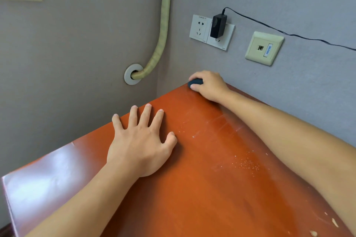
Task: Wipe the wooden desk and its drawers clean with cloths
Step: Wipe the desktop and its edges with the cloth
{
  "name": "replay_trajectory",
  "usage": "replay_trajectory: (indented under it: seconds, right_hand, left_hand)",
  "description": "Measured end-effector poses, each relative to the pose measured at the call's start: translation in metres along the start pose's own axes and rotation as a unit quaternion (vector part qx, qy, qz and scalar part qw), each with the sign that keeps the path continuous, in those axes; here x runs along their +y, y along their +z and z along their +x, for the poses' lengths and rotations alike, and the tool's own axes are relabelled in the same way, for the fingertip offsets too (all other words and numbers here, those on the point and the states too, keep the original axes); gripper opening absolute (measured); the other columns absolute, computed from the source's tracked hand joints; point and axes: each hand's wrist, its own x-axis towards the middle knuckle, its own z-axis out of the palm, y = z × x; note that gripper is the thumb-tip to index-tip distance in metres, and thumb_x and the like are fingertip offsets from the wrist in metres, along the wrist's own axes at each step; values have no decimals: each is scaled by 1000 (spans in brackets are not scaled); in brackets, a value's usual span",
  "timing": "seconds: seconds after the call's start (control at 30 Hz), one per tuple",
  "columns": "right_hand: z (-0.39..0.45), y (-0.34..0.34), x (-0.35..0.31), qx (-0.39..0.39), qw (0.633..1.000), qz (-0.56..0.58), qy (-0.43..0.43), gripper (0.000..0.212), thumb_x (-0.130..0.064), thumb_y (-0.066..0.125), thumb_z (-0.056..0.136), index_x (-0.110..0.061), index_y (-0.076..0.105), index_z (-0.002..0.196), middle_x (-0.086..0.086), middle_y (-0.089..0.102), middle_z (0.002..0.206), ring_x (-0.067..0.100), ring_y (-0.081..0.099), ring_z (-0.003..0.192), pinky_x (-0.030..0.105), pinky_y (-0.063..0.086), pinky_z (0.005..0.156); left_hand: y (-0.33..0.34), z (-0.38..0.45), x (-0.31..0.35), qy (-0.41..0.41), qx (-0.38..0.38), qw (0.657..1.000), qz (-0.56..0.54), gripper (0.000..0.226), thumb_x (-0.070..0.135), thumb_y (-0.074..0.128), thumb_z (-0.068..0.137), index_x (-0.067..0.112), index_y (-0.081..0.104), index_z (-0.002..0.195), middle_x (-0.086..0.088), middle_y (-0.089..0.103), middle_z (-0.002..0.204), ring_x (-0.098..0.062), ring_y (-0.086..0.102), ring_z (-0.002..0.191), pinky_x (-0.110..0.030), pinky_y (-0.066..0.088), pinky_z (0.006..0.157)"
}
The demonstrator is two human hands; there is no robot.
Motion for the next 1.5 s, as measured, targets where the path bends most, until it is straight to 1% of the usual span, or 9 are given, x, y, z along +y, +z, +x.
replay_trajectory:
  seconds: [0.17,0.4,0.67,0.87,1.0,1.13,1.27,1.37,1.5]
  right_hand:
    - [-32,-1,-10,-51,991,69,-100,27,-29,77,87,-34,75,113,-11,70,119,7,60,107,23,44,92]
    - [17,-11,48,58,985,-23,160,34,-29,64,98,-21,65,131,9,61,135,30,55,125,40,48,102]
    - [-34,-17,24,-46,996,73,-24,27,-34,75,89,-42,71,115,-13,68,116,9,63,99,26,51,87]
    - [-16,-25,55,70,982,-39,169,35,-32,64,97,-25,65,131,9,64,133,30,58,120,43,51,99]
    - [-31,-18,21,18,997,-7,69,33,-31,67,95,-30,68,128,-2,65,133,23,57,122,36,46,102]
    - [-68,-24,7,-52,995,73,-47,32,-30,77,89,-36,73,120,-24,62,119,-5,55,107,6,36,91]
    - [-54,-33,44,16,998,22,58,32,-37,70,94,-34,68,125,-7,70,115,9,67,90,33,55,86]
    - [-37,-33,54,64,980,-77,174,34,-36,63,98,-25,66,130,7,68,126,30,63,112,42,53,93]
    - [-39,-18,14,37,993,-39,101,33,-34,65,96,-30,67,129,1,65,134,26,59,122,37,48,99]
  left_hand:
    - [-1,0,0,-3,3,1000,1,86,75,-5,87,37,-4,164,4,-9,174,-26,-12,160,-64,-4,124]
    - [-1,-1,0,-5,5,1000,-4,87,75,-5,85,38,-2,164,5,-8,174,-25,-11,160,-63,-3,124]
    - [1,0,0,-7,6,1000,-1,88,76,-6,84,37,-2,164,5,-7,174,-25,-11,160,-63,-2,124]
    - [1,1,0,-8,6,1000,3,87,76,-5,85,38,-1,164,5,-6,174,-25,-10,160,-63,-2,124]
    - [2,1,-1,-9,4,1000,5,88,75,-7,84,37,-1,164,5,-6,174,-25,-10,160,-63,-1,124]
    - [2,1,-1,-10,8,1000,7,90,76,-8,82,38,0,164,4,-5,174,-26,-8,160,-63,0,124]
    - [1,2,0,-7,7,1000,8,87,75,-5,85,38,0,164,4,-5,174,-26,-8,160,-63,0,124]
    - [2,2,0,-7,8,1000,13,86,76,-3,88,36,0,164,4,-5,174,-26,-8,160,-64,0,124]
    - [2,2,-1,-7,8,1000,12,85,76,-3,88,38,0,164,4,-5,174,-26,-7,160,-64,1,124]
